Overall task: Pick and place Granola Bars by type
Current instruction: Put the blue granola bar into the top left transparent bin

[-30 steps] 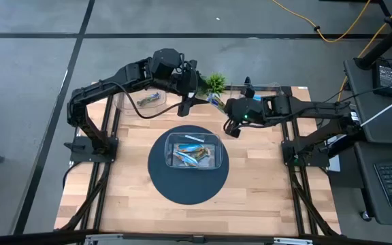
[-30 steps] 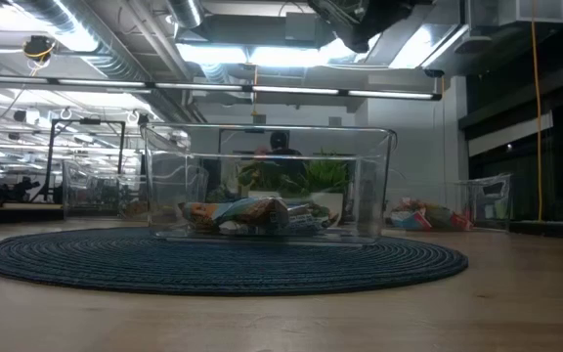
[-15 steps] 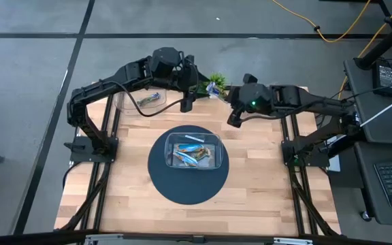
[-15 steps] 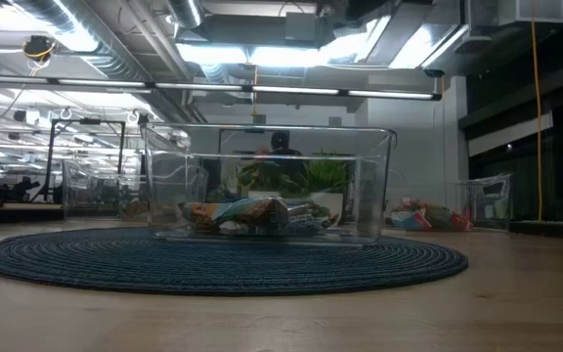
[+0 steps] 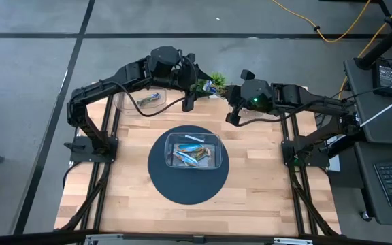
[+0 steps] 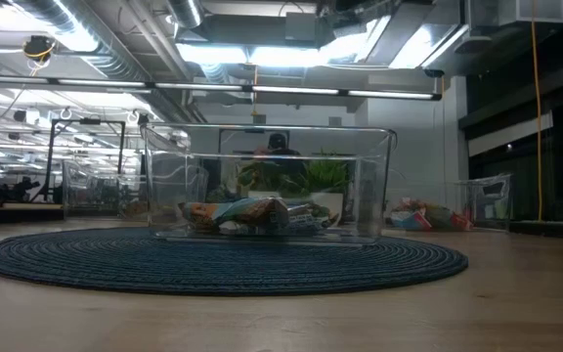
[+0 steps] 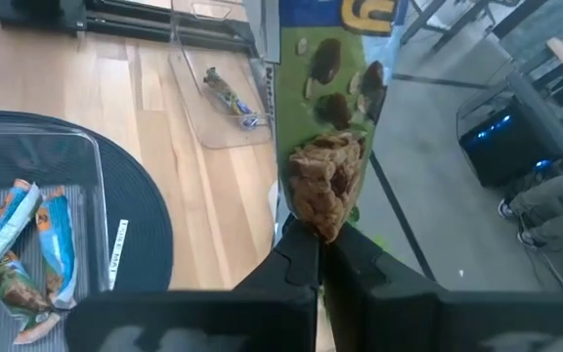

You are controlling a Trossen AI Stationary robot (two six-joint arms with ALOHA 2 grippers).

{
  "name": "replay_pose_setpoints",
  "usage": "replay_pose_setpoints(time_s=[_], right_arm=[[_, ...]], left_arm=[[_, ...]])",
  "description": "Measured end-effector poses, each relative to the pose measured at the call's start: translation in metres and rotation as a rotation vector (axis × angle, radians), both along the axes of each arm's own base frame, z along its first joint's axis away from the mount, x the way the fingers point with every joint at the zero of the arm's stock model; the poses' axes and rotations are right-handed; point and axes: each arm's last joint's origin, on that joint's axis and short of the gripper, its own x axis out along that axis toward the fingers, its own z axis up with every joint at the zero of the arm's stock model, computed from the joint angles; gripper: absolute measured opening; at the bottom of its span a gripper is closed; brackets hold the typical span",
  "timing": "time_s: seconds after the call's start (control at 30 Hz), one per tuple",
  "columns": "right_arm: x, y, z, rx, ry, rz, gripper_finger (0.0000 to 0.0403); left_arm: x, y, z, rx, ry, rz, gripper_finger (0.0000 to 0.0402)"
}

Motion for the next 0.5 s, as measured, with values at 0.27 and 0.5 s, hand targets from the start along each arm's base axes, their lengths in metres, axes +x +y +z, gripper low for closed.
replay_pose_setpoints(time_s=[0.27, 0.5], right_arm=[[-0.0003, -0.0051, 0.0001, -0.006, 0.007, 0.003, 0.0009], [-0.0008, -0.0092, 0.0002, -0.006, 0.006, -0.011, 0.0014]], left_arm=[[0.0002, 0.0001, 0.0006, 0.0, -0.007, 0.001, 0.0209], [0.0002, 0.0001, 0.0006, 0.0, -0.006, 0.001, 0.0137]])
